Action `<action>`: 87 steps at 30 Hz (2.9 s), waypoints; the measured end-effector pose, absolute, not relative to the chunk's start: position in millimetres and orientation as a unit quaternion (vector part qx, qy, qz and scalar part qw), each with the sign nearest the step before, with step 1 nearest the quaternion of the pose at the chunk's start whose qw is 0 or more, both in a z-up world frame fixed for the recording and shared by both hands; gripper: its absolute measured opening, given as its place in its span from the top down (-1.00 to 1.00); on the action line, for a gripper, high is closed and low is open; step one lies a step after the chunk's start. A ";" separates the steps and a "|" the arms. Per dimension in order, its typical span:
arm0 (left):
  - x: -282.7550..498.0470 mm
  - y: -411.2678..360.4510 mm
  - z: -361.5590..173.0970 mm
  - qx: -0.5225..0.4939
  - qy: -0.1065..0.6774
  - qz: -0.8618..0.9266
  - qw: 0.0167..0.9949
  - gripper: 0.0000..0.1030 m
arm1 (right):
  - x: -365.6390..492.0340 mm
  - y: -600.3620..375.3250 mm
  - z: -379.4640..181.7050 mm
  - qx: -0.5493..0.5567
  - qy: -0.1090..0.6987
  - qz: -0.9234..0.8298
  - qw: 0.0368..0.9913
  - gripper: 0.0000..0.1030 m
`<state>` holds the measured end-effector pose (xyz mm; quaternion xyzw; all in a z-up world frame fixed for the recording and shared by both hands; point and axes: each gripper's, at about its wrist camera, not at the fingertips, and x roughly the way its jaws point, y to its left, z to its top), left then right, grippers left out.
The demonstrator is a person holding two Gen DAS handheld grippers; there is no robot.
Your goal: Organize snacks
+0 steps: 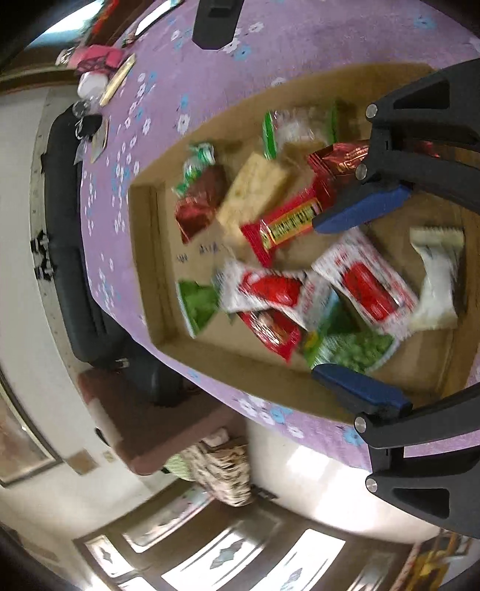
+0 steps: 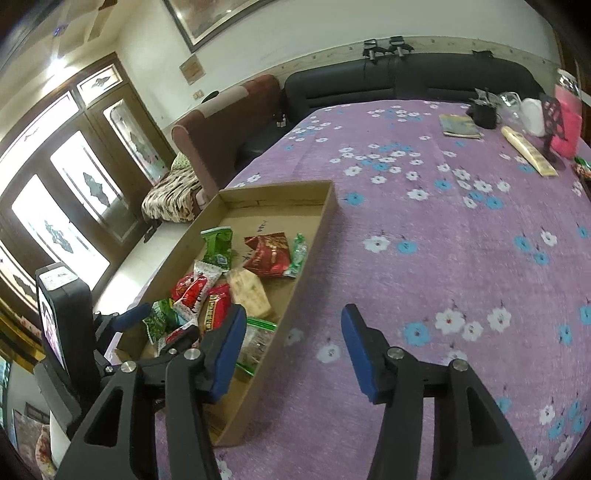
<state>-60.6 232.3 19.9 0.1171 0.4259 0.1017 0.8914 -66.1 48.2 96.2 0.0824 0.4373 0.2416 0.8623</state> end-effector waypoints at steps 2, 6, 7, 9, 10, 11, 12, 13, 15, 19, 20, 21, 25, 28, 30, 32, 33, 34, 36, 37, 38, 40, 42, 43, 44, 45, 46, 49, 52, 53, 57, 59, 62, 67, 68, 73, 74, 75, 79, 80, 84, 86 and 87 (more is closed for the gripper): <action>-57.2 226.0 23.3 0.129 0.414 0.107 0.895 -0.49 | -67.9 40.3 95.9 0.089 0.437 0.239 0.863 -0.05; -68.8 232.6 49.8 0.088 0.363 0.108 0.921 -0.49 | -73.5 27.3 96.0 0.096 0.433 0.236 0.865 -0.05; -75.5 234.5 59.5 0.079 0.341 0.107 0.930 -0.49 | -75.8 24.4 96.4 0.096 0.431 0.236 0.866 -0.05; -97.5 237.0 84.5 0.071 0.277 0.115 0.951 -0.49 | -78.9 22.1 97.5 0.095 0.428 0.237 0.867 -0.06; -109.6 237.4 95.6 0.070 0.248 0.122 0.958 -0.51 | -80.6 21.2 98.3 0.095 0.426 0.238 0.868 -0.06; -124.8 237.1 109.3 0.070 0.211 0.133 0.966 -0.63 | -84.3 21.6 100.2 0.093 0.421 0.241 0.870 -0.06; -142.0 236.8 124.2 0.071 0.170 0.149 0.971 -0.74 | -87.9 22.5 101.6 0.091 0.416 0.243 0.871 -0.06; -154.3 237.9 136.7 0.073 0.137 0.165 0.974 -0.99 | -91.7 24.4 103.8 0.088 0.411 0.247 0.873 -0.06; -190.3 236.5 162.8 0.078 0.054 0.193 0.977 -1.00 | -99.4 29.7 108.6 0.079 0.398 0.256 0.877 -0.06; -223.6 241.6 193.0 0.055 0.011 0.181 0.982 -1.00 | -122.4 44.3 123.5 0.049 0.352 0.270 0.895 -0.13; -223.8 245.5 197.1 0.040 0.024 0.164 0.985 -1.00 | -129.3 47.9 127.7 0.042 0.337 0.272 0.900 -0.27; -221.0 252.0 199.2 0.017 0.048 0.136 0.989 -1.00 | -134.5 49.9 130.7 0.038 0.327 0.271 0.905 -0.43; -193.5 281.1 189.3 -0.061 0.137 0.085 0.985 -1.00 | -157.8 59.3 136.4 0.004 0.270 0.243 0.932 -0.76; -204.5 288.9 191.0 -0.045 0.093 0.174 0.979 -1.00 | -166.3 67.6 132.7 -0.026 0.253 0.232 0.939 -0.86; -225.1 287.2 196.8 -0.028 0.037 0.207 0.977 -1.00 | -165.8 68.9 129.4 -0.028 0.257 0.237 0.937 -0.86; -236.1 287.8 200.3 -0.034 0.005 0.223 0.974 -1.00 | -163.6 71.3 126.2 -0.026 0.261 0.241 0.935 -0.87; -233.9 292.7 201.1 -0.046 0.010 0.224 0.974 -1.00 | -162.9 73.0 125.3 -0.026 0.261 0.241 0.935 -0.87; -227.8 300.1 199.6 -0.063 0.033 0.213 0.975 -1.00 | -163.4 75.2 124.5 -0.028 0.259 0.238 0.936 -0.87; -215.7 311.1 191.5 -0.091 0.077 0.196 0.973 -1.00 | -167.8 78.7 122.2 -0.031 0.254 0.239 0.937 -0.87; -210.1 315.3 185.3 -0.101 0.093 0.197 0.971 -1.00 | -171.1 80.8 120.9 -0.033 0.252 0.238 0.937 -0.87; -204.6 315.5 179.4 -0.104 0.103 0.201 0.969 -1.00 | -173.0 83.6 118.9 -0.038 0.250 0.237 0.938 -0.88; -196.4 317.8 169.2 -0.107 0.119 0.203 0.966 -1.00 | -175.6 89.5 115.0 -0.053 0.250 0.238 0.937 -0.89; -189.5 316.5 160.4 -0.115 0.136 0.191 0.965 -1.00 | -177.2 95.3 111.2 -0.067 0.257 0.244 0.933 -0.89; -184.7 318.2 155.4 -0.124 0.149 0.181 0.964 -1.00 | -178.0 100.2 108.0 -0.075 0.265 0.248 0.929 -0.89; -180.2 319.5 149.9 -0.134 0.162 0.175 0.962 -1.00 | -178.4 103.2 105.9 -0.080 0.269 0.251 0.927 -0.89; -178.0 319.6 143.8 -0.139 0.172 0.176 0.959 -1.00 | -179.1 107.2 103.5 -0.085 0.274 0.254 0.924 -0.89; -179.0 315.3 137.2 -0.139 0.180 0.181 0.957 -1.00 | -180.2 110.8 101.8 -0.090 0.277 0.257 0.921 -0.89; -172.3 310.4 123.3 -0.122 0.202 0.200 0.951 -1.00 | -184.0 120.8 98.2 -0.102 0.282 0.263 0.917 -0.89; -173.1 314.0 115.8 -0.122 0.209 0.210 0.947 -1.00 | -186.5 127.2 94.7 -0.113 0.288 0.266 0.913 -0.89; -173.4 316.9 112.5 -0.127 0.210 0.212 0.946 -1.00 | -187.1 129.3 93.1 -0.116 0.291 0.267 0.911 -0.89; -171.3 325.7 105.6 -0.133 0.217 0.220 0.942 -1.00 | -186.3 132.3 89.1 -0.122 0.301 0.267 0.907 -0.89; -168.8 326.7 102.3 -0.131 0.222 0.222 0.940 -1.00 | -184.2 133.1 87.2 -0.123 0.306 0.267 0.906 -0.89; -164.6 328.2 97.3 -0.136 0.229 0.219 0.939 -1.00 | -182.8 134.0 85.9 -0.123 0.311 0.266 0.904 -0.89; -160.1 328.2 92.8 -0.139 0.236 0.215 0.937 -1.00 | -182.3 134.9 84.9 -0.123 0.315 0.267 0.902 -0.89; -159.3 327.1 92.2 -0.138 0.238 0.215 0.937 -1.00 | -181.7 134.8 84.9 -0.122 0.316 0.268 0.902 -0.89; -156.5 322.1 92.1 -0.135 0.240 0.215 0.937 -1.00 | -179.5 133.8 84.3 -0.120 0.318 0.268 0.902 -0.89; -155.2 321.6 92.0 -0.134 0.242 0.214 0.937 -1.00 | -179.1 133.3 84.2 -0.119 0.318 0.268 0.901 -0.89; -155.1 321.3 92.1 -0.134 0.242 0.213 0.937 -1.00 | -179.2 132.7 83.9 -0.119 0.318 0.268 0.901 -0.89; -154.1 319.7 91.5 -0.135 0.245 0.214 0.936 -1.00 | -178.1 131.4 83.1 -0.117 0.319 0.268 0.901 -0.89; -154.2 319.9 91.3 -0.137 0.246 0.214 0.936 -1.00 | -178.0 131.3 83.0 -0.117 0.320 0.268 0.901 -0.89; -153.5 320.9 88.9 -0.150 0.253 0.211 0.932 -1.00 | -178.0 131.1 82.3 -0.118 0.321 0.268 0.900 -0.89; -153.2 321.0 87.4 -0.150 0.255 0.212 0.931 -1.00 | -178.0 131.2 82.1 -0.119 0.322 0.269 0.900 -0.89; -152.9 321.3 86.8 -0.150 0.257 0.213 0.931 -1.00 | -178.1 131.3 81.9 -0.119 0.322 0.269 0.900 -0.89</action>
